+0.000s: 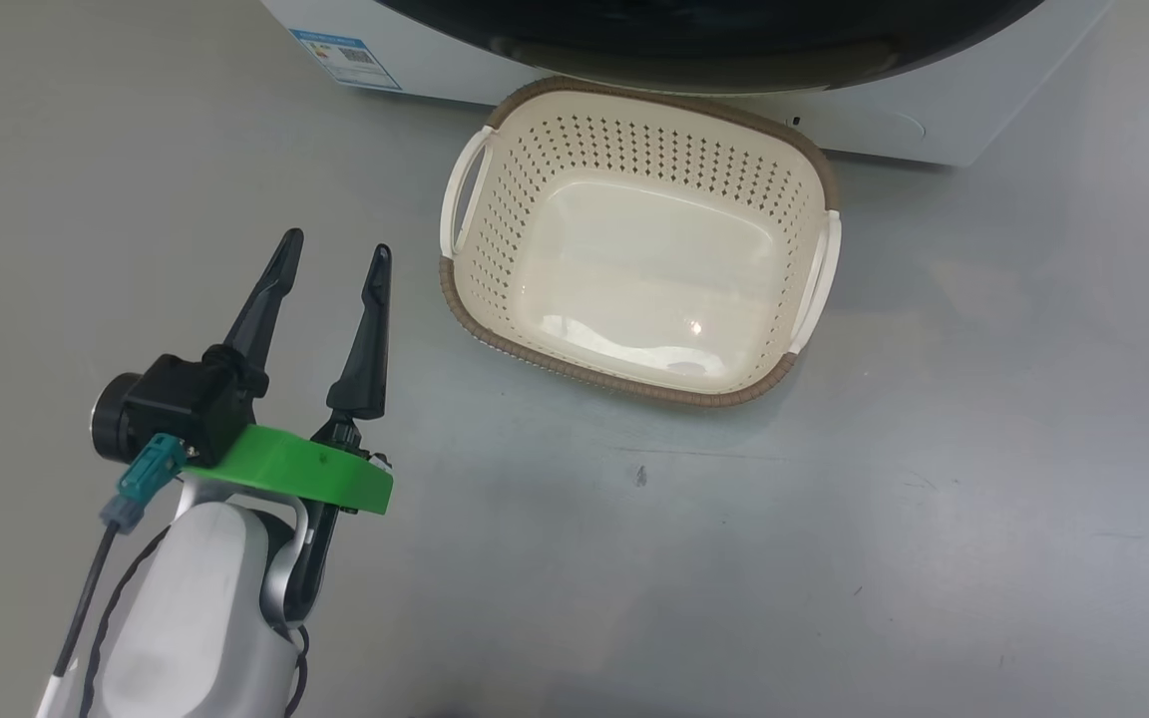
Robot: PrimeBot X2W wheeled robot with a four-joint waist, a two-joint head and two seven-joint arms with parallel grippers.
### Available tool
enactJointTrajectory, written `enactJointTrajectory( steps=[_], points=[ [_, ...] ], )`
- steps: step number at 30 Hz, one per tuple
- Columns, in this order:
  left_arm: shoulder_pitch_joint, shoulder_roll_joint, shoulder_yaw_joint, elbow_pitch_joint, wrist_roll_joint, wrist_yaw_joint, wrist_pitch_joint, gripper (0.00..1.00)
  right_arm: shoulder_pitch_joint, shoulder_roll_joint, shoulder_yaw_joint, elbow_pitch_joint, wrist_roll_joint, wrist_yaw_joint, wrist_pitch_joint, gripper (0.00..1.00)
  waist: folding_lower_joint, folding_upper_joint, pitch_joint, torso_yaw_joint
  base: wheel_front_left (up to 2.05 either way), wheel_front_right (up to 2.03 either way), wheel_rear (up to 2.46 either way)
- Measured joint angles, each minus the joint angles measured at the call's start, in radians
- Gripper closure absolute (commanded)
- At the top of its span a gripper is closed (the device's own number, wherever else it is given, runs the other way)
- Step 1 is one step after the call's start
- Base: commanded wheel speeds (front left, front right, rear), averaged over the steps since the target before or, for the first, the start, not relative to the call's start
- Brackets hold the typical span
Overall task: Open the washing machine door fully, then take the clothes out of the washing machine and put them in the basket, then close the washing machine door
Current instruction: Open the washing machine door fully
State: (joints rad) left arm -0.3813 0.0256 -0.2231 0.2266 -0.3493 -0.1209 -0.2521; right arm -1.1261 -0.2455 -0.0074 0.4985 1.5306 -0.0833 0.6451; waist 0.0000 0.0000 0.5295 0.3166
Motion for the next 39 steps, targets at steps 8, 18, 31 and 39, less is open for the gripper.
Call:
enactJointTrajectory(
  steps=[8, 18, 31, 39],
  points=[
    [-0.010, 0.000, -0.002, 0.000, 0.000, 0.000, 0.000, 0.00, -0.012, -0.008, 0.001, 0.020, 0.009, 0.001, 0.032, 1.00, 0.0000, 0.0000, 0.003, 0.000, 0.00, 0.00, 0.00],
    [-0.011, -0.001, 0.001, 0.000, 0.000, 0.000, 0.000, 0.00, -0.008, -0.009, 0.003, 0.044, 0.027, 0.021, 0.063, 1.00, 0.0000, 0.0000, -0.007, -0.011, 0.00, 0.00, 0.00],
    [-0.011, -0.001, 0.000, 0.013, -0.001, 0.000, 0.000, 0.00, 0.053, -0.013, 0.006, 0.053, 0.056, 0.065, 0.117, 1.00, 0.0000, 0.0000, -0.043, -0.031, 0.00, 0.00, 0.00],
    [-0.008, -0.001, 0.006, 0.026, -0.001, 0.000, 0.000, 0.00, 0.115, -0.003, 0.014, 0.061, 0.072, 0.089, 0.155, 1.00, 0.0000, 0.0000, -0.079, -0.044, 0.00, 0.00, 0.00]
  ],
)
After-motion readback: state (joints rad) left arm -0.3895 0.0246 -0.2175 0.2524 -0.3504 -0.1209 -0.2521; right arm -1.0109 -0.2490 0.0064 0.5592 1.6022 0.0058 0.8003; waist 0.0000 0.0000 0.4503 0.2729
